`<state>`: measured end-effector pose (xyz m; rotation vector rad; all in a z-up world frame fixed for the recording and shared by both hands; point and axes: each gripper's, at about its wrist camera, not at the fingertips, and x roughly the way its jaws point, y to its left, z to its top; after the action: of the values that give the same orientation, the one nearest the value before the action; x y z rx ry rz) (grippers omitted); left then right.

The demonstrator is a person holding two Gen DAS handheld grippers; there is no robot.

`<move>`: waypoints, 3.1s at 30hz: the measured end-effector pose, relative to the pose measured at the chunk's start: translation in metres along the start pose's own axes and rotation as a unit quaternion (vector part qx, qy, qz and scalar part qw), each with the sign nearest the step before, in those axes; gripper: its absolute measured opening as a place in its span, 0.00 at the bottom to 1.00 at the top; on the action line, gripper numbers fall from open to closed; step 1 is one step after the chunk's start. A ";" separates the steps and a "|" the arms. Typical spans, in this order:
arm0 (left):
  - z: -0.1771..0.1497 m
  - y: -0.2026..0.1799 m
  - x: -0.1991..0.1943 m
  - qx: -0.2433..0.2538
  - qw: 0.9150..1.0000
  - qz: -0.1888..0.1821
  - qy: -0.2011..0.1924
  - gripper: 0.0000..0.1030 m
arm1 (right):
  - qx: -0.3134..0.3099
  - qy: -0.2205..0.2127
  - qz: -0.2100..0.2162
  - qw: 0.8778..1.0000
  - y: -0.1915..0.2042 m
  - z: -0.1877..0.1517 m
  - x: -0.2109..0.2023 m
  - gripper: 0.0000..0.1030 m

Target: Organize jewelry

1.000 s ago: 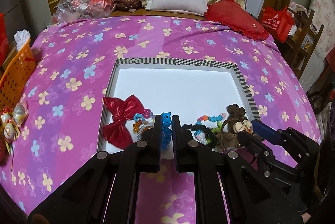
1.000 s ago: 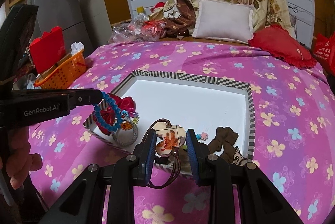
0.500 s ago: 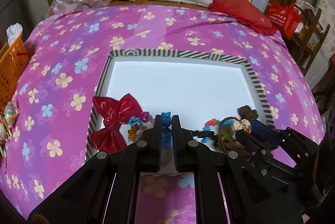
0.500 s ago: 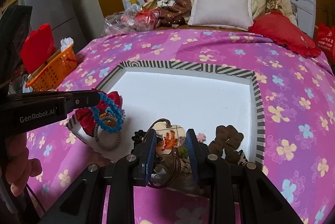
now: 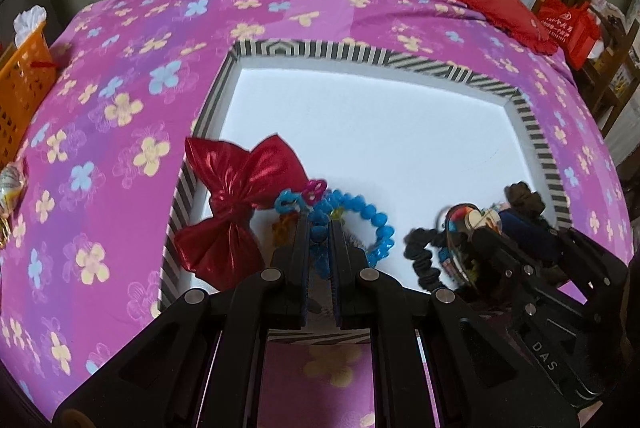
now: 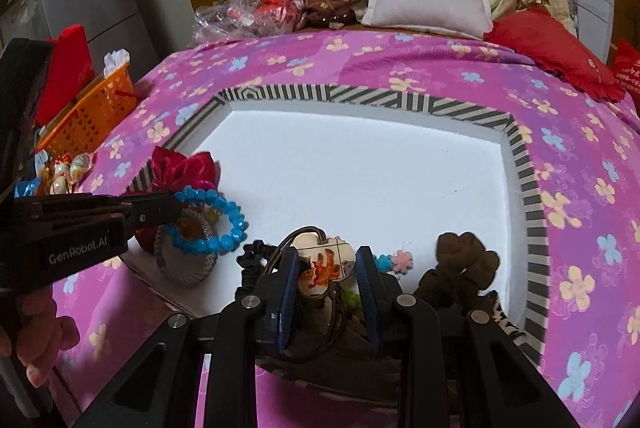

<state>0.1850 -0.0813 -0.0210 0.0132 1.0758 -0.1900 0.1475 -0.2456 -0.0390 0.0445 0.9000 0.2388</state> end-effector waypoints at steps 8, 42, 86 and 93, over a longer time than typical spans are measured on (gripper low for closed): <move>-0.004 0.001 0.005 0.001 1.000 0.010 0.000 0.07 | 0.002 0.003 -0.009 1.000 0.000 -0.003 0.005 0.27; -0.080 -0.006 -0.105 -0.001 0.989 0.082 -0.120 0.50 | 0.041 -0.055 -0.035 0.997 0.023 -0.042 -0.106 0.72; -0.123 -0.010 -0.169 -0.020 0.978 0.099 -0.181 0.50 | 0.024 -0.071 -0.040 0.996 0.055 -0.072 -0.152 0.78; -0.123 -0.009 -0.168 -0.018 0.978 0.099 -0.180 0.50 | 0.024 -0.070 -0.040 0.996 0.055 -0.072 -0.151 0.78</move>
<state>-0.0011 -0.0527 0.0687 0.0512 0.7103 0.0095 -0.0091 -0.2304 0.0402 0.0700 0.7669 0.1381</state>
